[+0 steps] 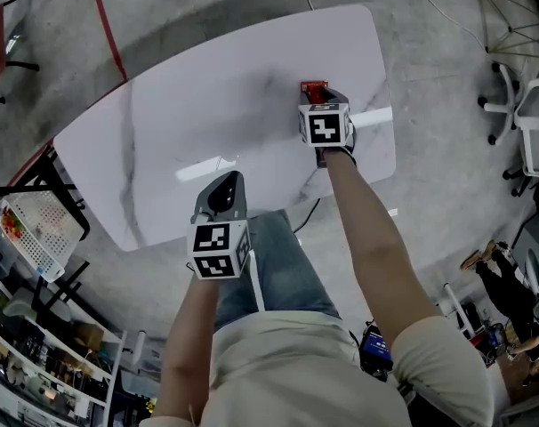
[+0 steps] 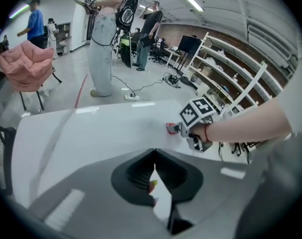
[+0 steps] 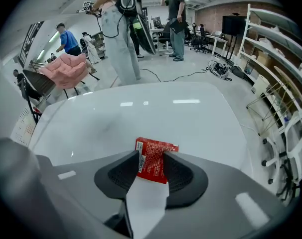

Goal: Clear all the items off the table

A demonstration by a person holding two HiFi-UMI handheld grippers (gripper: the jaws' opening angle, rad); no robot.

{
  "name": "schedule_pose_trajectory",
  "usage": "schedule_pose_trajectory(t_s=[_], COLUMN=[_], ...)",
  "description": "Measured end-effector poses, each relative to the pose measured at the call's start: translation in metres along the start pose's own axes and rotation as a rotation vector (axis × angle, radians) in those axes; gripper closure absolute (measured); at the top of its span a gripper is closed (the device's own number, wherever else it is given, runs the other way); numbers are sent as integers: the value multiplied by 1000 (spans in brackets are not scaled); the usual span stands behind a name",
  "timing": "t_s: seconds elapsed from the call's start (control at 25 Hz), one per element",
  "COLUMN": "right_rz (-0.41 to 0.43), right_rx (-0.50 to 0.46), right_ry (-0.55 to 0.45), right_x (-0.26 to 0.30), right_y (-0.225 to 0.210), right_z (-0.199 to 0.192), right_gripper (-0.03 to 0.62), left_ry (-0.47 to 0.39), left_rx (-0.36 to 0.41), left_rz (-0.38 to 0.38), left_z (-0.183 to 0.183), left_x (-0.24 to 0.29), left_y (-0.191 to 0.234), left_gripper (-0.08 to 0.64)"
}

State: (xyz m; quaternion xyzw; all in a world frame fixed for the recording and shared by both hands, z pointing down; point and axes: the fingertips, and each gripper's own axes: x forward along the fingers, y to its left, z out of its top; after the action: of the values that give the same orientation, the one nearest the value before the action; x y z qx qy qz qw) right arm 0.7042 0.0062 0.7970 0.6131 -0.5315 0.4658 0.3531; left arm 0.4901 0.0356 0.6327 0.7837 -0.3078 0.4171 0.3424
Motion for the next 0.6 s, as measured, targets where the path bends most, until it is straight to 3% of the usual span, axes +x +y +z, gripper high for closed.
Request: schedule_pose_trajectory(t_s=[0.2, 0.6], right_rz=[-15, -27], right_rx=[-37, -16], right_ry=[-3, -3], right_x=[-1, -21], right_y=[5, 14], right_z=[-3, -18], right_gripper=[553, 565], left_ry=[-2, -28], left_rx=[-7, 0], left_rz=[1, -2], left_z=[-3, -3], left_x=[-4, -20], left_y=[2, 4], left_gripper=[551, 551])
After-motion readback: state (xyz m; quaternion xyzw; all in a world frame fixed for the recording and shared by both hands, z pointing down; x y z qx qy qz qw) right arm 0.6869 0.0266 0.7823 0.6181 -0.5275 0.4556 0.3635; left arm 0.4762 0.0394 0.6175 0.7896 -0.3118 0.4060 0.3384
